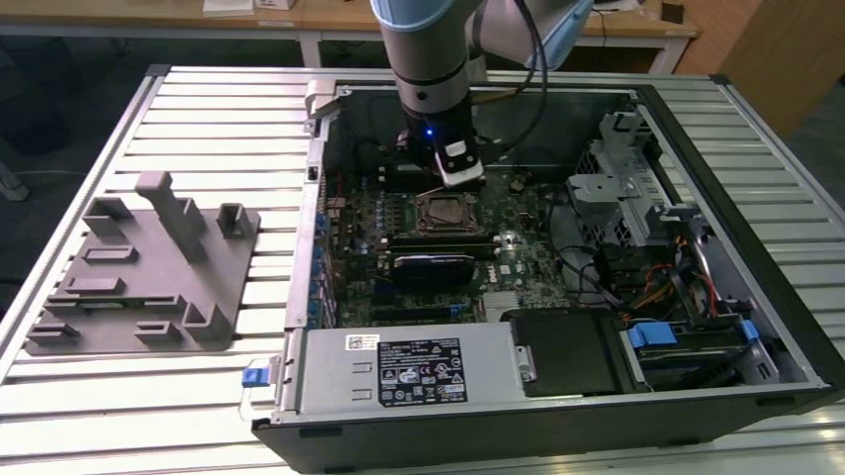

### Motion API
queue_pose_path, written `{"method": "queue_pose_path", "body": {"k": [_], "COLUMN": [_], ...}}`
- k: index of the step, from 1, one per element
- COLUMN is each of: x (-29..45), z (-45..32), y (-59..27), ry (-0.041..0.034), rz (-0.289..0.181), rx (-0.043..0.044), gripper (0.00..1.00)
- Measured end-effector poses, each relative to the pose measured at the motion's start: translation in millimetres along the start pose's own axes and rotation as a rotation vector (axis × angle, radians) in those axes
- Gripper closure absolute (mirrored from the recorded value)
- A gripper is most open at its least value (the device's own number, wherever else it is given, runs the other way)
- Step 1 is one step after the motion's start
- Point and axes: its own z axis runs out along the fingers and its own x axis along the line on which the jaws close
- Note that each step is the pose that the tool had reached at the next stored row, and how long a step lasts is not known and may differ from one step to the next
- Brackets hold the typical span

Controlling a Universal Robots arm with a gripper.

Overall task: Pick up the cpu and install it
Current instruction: 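Install the first cpu locking lever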

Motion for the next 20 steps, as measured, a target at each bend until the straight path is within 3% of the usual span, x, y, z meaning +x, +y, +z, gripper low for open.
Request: {"method": "queue_pose_path", "body": {"k": [20], "x": [1.1], "z": [2.7], "y": [1.1], "ry": [-0.0212], "rz": [0.076], "rx": [0.0149], "gripper": [0.89]}}
